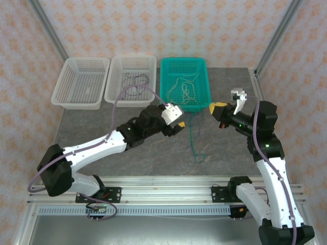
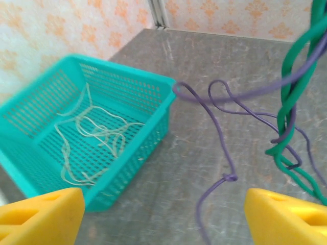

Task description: Untangle the cables

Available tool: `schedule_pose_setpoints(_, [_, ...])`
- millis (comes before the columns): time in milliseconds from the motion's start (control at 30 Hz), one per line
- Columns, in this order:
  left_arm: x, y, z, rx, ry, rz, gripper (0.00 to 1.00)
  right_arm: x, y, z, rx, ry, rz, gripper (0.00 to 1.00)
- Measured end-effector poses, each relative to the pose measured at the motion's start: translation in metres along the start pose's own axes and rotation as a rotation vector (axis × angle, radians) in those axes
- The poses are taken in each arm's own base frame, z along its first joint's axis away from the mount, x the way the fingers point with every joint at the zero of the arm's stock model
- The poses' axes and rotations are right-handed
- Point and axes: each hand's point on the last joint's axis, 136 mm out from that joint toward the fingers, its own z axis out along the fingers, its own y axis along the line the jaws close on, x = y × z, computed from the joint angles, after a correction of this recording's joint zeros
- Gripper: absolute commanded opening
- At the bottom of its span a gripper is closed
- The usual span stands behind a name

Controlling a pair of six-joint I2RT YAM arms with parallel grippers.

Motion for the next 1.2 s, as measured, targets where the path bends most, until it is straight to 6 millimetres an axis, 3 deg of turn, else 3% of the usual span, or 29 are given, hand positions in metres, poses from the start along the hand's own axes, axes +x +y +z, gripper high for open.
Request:
schedule_pose_setpoints(167, [-0.002, 0.004, -0.008, -0.013, 0.003, 0.122, 0.85, 0.005, 0.011, 0.006, -0.064, 0.028, -0.071, 0.00])
schedule_pose_setpoints(333, [0.006, -0.013, -0.006, 0.080, 0.021, 0.149, 0.79, 0.007, 0.014, 0.012, -0.087, 0.045, -0.092, 0.00])
schedule_pose_setpoints(367, [0.008, -0.016, -0.004, 0.092, 0.023, 0.150, 0.72, 0.007, 0.015, 0.013, -0.092, 0.046, -0.093, 0.00])
schedule_pose_setpoints(400, [0.010, -0.017, -0.002, 0.097, 0.029, 0.146, 0.54, 0.007, 0.016, 0.013, -0.096, 0.047, -0.094, 0.00])
schedule_pose_setpoints(467, [0.013, -0.017, 0.003, 0.090, 0.039, 0.132, 0.07, 0.007, 0.017, 0.015, -0.101, 0.050, -0.094, 0.00])
schedule_pose_setpoints(500, [0.014, -0.016, 0.006, 0.080, 0.040, 0.124, 0.00, 0.008, 0.018, 0.015, -0.103, 0.051, -0.095, 0.00])
schedule_pose_setpoints(700, [0.017, 0.000, 0.008, -0.025, 0.017, 0.050, 0.00, 0.006, 0.012, 0.016, -0.065, 0.045, -0.096, 0.00])
schedule_pose_setpoints(833, [0.019, 0.030, -0.011, -0.124, -0.005, -0.046, 0.00, 0.003, -0.001, 0.015, 0.014, 0.021, -0.101, 0.00])
schedule_pose_setpoints(933, [0.013, 0.068, -0.041, -0.240, -0.061, -0.164, 0.00, -0.001, -0.020, 0.011, 0.131, -0.019, -0.079, 0.00])
schedule_pose_setpoints(1067, [-0.007, 0.121, -0.097, -0.390, -0.192, -0.370, 0.00, -0.003, -0.065, 0.004, 0.379, -0.069, 0.028, 0.00])
schedule_pose_setpoints(1200, [-0.017, 0.154, -0.147, -0.469, -0.284, -0.569, 0.00, 0.010, -0.093, 0.007, 0.502, -0.067, 0.141, 0.00])
